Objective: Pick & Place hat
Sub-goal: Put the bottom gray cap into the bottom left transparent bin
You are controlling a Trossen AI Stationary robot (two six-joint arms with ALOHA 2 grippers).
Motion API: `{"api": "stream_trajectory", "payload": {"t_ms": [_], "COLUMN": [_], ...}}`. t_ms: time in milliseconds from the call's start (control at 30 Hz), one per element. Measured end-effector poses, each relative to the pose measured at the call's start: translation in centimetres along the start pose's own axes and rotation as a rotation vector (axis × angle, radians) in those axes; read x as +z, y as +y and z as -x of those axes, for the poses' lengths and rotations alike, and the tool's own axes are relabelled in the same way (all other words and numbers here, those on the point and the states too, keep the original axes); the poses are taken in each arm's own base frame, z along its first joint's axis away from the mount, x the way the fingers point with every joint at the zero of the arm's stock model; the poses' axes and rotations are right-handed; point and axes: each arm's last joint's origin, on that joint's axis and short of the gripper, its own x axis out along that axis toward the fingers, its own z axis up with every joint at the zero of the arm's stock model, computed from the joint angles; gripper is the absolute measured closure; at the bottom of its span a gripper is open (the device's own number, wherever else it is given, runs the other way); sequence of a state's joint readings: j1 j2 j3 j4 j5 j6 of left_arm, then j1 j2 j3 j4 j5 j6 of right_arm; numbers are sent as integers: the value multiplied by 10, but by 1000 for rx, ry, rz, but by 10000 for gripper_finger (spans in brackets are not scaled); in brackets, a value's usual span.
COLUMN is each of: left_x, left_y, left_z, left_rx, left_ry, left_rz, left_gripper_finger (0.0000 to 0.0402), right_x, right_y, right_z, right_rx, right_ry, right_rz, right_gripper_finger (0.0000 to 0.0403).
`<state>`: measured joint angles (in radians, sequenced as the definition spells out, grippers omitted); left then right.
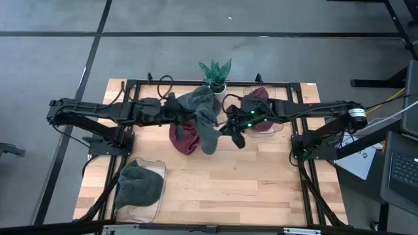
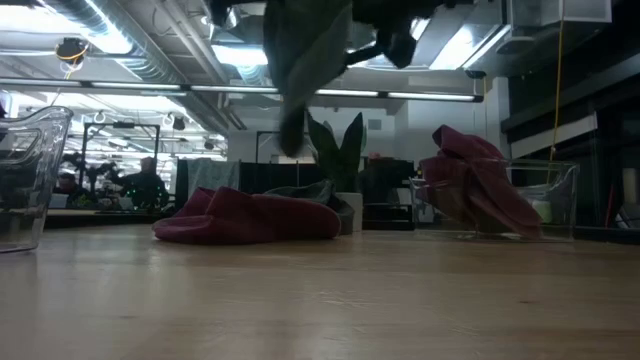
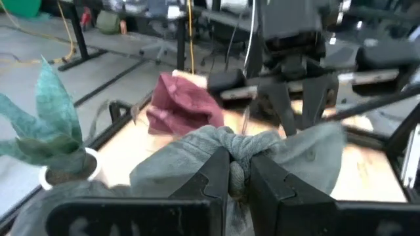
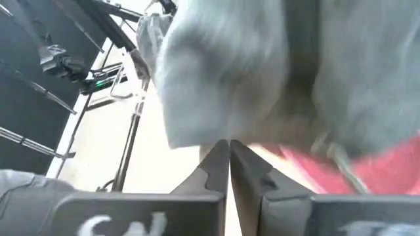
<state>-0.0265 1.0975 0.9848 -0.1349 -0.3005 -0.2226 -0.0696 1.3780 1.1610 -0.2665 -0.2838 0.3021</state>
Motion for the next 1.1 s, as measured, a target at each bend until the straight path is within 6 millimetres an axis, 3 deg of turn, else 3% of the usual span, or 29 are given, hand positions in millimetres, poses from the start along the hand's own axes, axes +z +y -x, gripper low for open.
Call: {"api": "stream_trajectory", "payload": {"t_ms": [200, 500, 767, 933, 1100], "left_x": [6, 4, -3, -8, -9], "left_y": [5, 9, 7, 7, 5], "left_z": [10, 6, 2, -5, -13], "left_rx": [93, 250, 158, 119, 47], "left_ry": [-55, -131, -40, 18, 64], "left_rz": [93, 436, 664, 730, 748], "left_gripper_finger": [373, 373, 372, 371, 370], "right_x": [3, 21, 32, 35, 33], "right_y": [9, 15, 13, 14, 13], "right_z": [25, 35, 39, 39, 27], "right_rx": [16, 1, -237, -226, -162], "right_ry": [-21, -225, -390, -405, -372], "right_rz": [-31, -19, 143, 239, 346], "right_gripper_finger": [341, 239, 231, 231, 230]}}
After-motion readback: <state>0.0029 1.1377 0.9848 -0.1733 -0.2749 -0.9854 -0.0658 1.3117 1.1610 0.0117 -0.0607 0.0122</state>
